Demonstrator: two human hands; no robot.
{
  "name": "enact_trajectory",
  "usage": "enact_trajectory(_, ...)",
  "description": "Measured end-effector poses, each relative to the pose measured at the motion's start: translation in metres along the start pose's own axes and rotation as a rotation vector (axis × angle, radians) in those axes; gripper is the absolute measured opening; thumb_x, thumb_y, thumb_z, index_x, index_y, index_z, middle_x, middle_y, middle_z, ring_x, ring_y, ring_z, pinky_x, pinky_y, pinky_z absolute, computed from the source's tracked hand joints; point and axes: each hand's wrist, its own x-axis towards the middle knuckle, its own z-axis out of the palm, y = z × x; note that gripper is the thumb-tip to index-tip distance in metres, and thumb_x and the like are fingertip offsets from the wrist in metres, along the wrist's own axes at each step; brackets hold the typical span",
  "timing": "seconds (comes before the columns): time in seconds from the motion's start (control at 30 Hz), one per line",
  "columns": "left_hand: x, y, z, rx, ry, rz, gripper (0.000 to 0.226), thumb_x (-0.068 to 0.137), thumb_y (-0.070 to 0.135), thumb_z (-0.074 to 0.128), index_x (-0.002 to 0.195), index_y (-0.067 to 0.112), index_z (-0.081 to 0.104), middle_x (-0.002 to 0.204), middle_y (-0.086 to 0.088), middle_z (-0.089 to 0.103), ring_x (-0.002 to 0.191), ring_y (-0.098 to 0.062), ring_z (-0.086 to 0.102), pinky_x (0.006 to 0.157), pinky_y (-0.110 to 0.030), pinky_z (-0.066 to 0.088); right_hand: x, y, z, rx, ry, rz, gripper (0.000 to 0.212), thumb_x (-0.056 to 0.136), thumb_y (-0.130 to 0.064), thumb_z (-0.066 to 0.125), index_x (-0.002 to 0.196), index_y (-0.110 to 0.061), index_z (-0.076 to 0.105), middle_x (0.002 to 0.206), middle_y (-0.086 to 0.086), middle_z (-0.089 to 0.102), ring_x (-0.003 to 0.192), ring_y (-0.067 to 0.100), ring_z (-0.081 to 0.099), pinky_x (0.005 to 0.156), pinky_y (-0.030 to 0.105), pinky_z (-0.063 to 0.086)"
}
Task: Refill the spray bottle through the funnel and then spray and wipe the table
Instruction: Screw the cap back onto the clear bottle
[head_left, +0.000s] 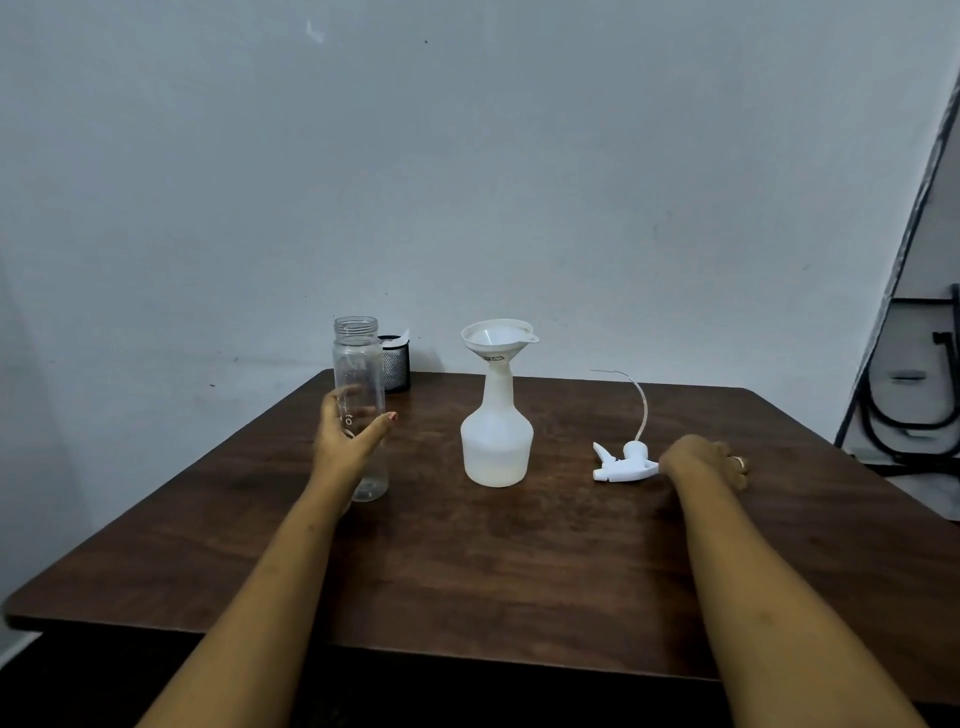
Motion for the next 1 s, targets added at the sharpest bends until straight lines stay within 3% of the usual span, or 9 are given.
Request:
enact_trajectory(0.2, 0.002, -0.002, 0.005, -0.015, -0.011, 0.015, 0.048, 0.08, 0.007, 0.072, 0.114, 0.027, 0.045, 0.093, -0.002, 0.062, 0.084, -0.018, 0.062, 0.066, -0.025, 0.051, 0.002, 0.0, 0.008, 0.069, 0.049, -0.011, 0.04, 0.089, -0.022, 0.058, 0.127, -0.012, 0.056, 0.14, 0.012, 0.045, 0.132, 0.031, 0.032, 0.1, 0.038, 0.038)
enact_trajectory(0.3, 0.004, -0.005, 0.006, -0.002, -0.015, 0.022, 0.048, 0.08, 0.008, 0.072, 0.113, 0.029, 0.046, 0.091, 0.0, 0.063, 0.085, -0.02, 0.061, 0.066, -0.025, 0.051, 0.002, -0.005, 0.001, 0.163, 0.126, -0.014, 0.042, 0.088, -0.019, 0.059, 0.129, -0.012, 0.053, 0.14, 0.013, 0.04, 0.131, 0.033, 0.034, 0.101, 0.042, 0.037)
enact_trajectory(0.43, 0.004, -0.004, 0.009, -0.003, -0.022, 0.028, 0.047, 0.081, 0.006, 0.071, 0.113, 0.027, 0.045, 0.089, 0.001, 0.062, 0.082, -0.017, 0.059, 0.067, -0.026, 0.049, -0.011, -0.025, -0.015, 0.531, 0.223, -0.127, 0.043, 0.088, -0.022, 0.056, 0.127, -0.01, 0.044, 0.135, 0.019, 0.041, 0.123, 0.041, 0.042, 0.096, 0.045, 0.041)
enact_trajectory(0.53, 0.005, -0.005, 0.01, 0.003, -0.025, 0.031, 0.047, 0.08, 0.008, 0.072, 0.114, 0.028, 0.046, 0.092, -0.002, 0.063, 0.086, -0.019, 0.06, 0.072, -0.031, 0.051, -0.037, -0.047, -0.031, 0.884, 0.216, -0.267, 0.041, 0.084, -0.027, 0.06, 0.12, -0.018, 0.041, 0.127, 0.014, 0.044, 0.113, 0.038, 0.048, 0.08, 0.035, 0.042)
enact_trajectory(0.67, 0.006, -0.004, 0.012, 0.002, -0.024, 0.026, 0.046, 0.08, 0.009, 0.072, 0.113, 0.029, 0.047, 0.09, 0.002, 0.063, 0.083, -0.017, 0.06, 0.07, -0.029, 0.05, -0.084, -0.082, -0.056, 1.251, 0.041, -0.517, 0.051, 0.083, -0.023, 0.065, 0.13, -0.027, 0.045, 0.12, 0.002, 0.041, 0.096, 0.02, 0.05, 0.077, 0.03, 0.042)
enact_trajectory(0.77, 0.007, -0.006, 0.011, 0.01, -0.021, 0.025, 0.046, 0.08, 0.011, 0.073, 0.113, 0.03, 0.047, 0.092, -0.001, 0.064, 0.085, -0.019, 0.061, 0.069, -0.029, 0.05, -0.119, -0.107, -0.072, 1.456, -0.272, -0.73, 0.029, 0.087, -0.017, 0.061, 0.116, -0.021, 0.058, 0.106, -0.007, 0.057, 0.089, 0.006, 0.055, 0.077, 0.027, 0.043)
enact_trajectory(0.87, 0.007, -0.003, 0.01, 0.012, -0.03, 0.021, 0.046, 0.08, 0.01, 0.072, 0.114, 0.029, 0.046, 0.093, 0.0, 0.063, 0.085, -0.017, 0.062, 0.065, -0.025, 0.052, -0.146, -0.129, -0.075, 1.59, -0.522, -0.849, 0.021, 0.088, -0.011, 0.058, 0.101, -0.025, 0.052, 0.098, -0.002, 0.057, 0.086, 0.01, 0.055, 0.073, 0.025, 0.041)
enact_trajectory(0.93, 0.006, 0.002, 0.009, 0.014, -0.045, 0.011, 0.045, 0.081, 0.009, 0.071, 0.115, 0.026, 0.046, 0.091, 0.003, 0.062, 0.081, -0.01, 0.061, 0.059, -0.017, 0.052, -0.162, -0.146, -0.068, 1.577, -0.59, -0.911, 0.024, 0.087, -0.009, 0.06, 0.098, -0.026, 0.047, 0.101, 0.004, 0.058, 0.088, 0.014, 0.056, 0.075, 0.026, 0.042)
enact_trajectory(1.0, 0.009, 0.002, 0.006, 0.004, -0.057, -0.013, 0.047, 0.081, 0.009, 0.071, 0.117, 0.025, 0.046, 0.093, 0.004, 0.062, 0.084, -0.009, 0.061, 0.062, -0.019, 0.052, -0.173, -0.164, -0.056, 1.511, -0.619, -0.958, 0.032, 0.086, -0.007, 0.061, 0.105, -0.029, 0.047, 0.106, 0.008, 0.056, 0.093, 0.019, 0.056, 0.079, 0.028, 0.044)
